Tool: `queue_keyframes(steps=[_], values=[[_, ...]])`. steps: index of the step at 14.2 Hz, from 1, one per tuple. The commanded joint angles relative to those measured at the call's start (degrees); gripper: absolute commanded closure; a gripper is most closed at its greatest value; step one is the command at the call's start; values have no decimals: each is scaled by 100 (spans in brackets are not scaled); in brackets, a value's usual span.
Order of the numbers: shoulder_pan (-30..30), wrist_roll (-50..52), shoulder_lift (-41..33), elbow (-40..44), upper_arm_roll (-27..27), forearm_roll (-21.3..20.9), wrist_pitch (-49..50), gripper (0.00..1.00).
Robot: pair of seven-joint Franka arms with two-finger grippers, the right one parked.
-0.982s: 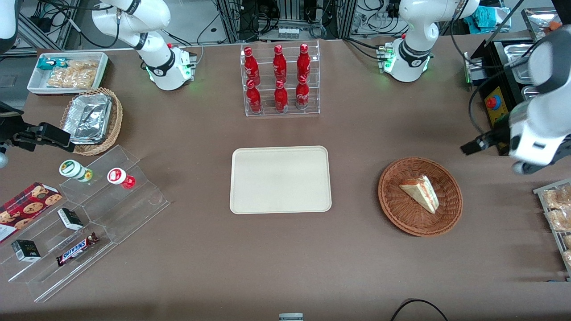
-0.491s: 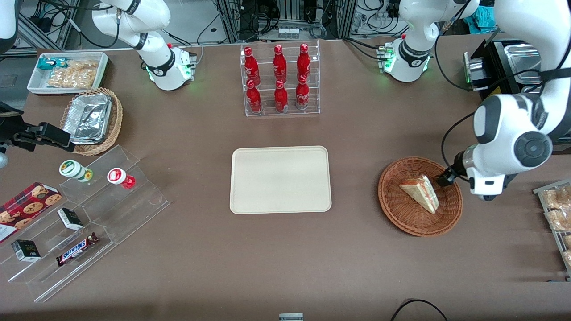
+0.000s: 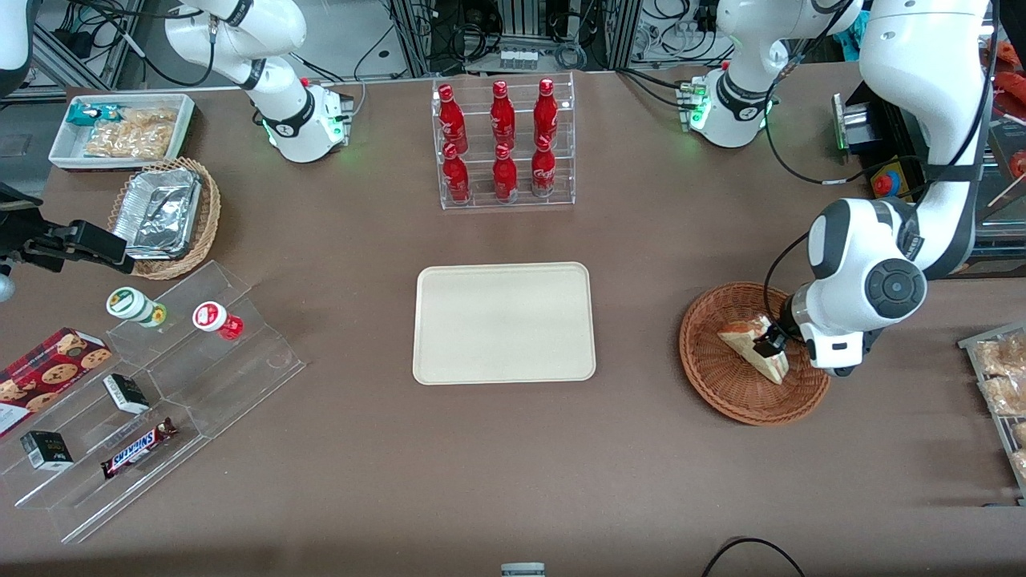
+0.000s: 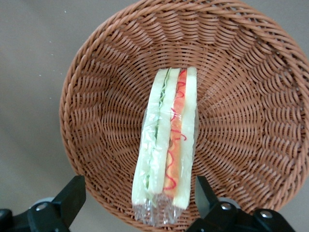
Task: Place sandwich from basket to tray
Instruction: 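Lower the left gripper over the wrapped sandwich in the wicker basket, then close the left gripper on the wrapped sandwich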
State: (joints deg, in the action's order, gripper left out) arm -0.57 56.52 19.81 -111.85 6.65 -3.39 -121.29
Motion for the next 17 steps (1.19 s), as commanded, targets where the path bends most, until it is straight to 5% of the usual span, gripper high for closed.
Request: queue_keyframes(steps=[1,6,7,10,11,17], values=[[13,140,75,-144,3,-56,-306,0],[13,351,296,-364,3,-65,-799,0],[13,351,331,-355,3,-65,-808,9],[127,360,340,-303,3,-56,-756,67],[136,360,305,-233,3,-56,-712,73],[1162,360,295,1330,3,-39,1097,74]])
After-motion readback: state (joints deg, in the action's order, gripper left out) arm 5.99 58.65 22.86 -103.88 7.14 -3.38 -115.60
